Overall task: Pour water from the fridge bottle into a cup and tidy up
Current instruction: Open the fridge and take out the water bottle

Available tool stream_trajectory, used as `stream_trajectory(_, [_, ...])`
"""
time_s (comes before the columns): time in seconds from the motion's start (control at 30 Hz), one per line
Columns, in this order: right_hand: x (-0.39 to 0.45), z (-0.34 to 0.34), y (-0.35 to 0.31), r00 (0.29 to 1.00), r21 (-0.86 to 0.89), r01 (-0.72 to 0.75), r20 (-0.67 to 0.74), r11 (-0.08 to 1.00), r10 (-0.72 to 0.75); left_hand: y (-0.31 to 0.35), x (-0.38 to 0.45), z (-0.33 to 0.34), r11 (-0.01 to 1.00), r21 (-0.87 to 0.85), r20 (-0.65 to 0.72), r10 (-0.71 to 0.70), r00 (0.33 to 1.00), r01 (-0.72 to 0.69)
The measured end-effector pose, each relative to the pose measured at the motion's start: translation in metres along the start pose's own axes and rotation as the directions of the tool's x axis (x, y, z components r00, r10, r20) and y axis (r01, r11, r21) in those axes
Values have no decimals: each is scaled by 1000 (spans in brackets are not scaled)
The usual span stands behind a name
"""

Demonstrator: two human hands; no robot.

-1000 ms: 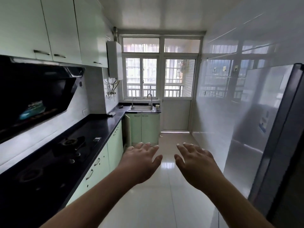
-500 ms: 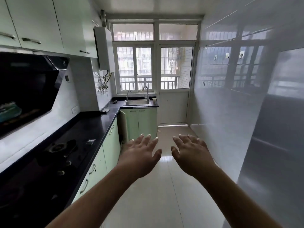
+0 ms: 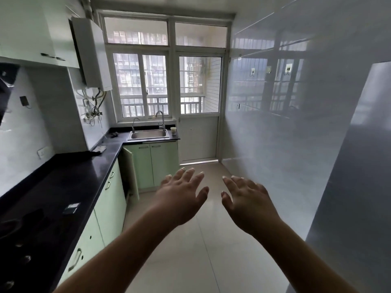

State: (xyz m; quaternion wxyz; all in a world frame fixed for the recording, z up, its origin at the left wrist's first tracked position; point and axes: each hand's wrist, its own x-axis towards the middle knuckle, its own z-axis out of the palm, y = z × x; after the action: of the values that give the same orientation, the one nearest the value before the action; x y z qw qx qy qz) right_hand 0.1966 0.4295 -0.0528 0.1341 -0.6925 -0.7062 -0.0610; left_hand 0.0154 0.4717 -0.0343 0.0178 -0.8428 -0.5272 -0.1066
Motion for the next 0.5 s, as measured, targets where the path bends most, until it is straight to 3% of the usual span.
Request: stream_trajectory(0.5, [169, 60, 117, 992, -8, -118, 44, 993, 118, 24, 206, 67, 998, -59, 35, 17, 999, -15])
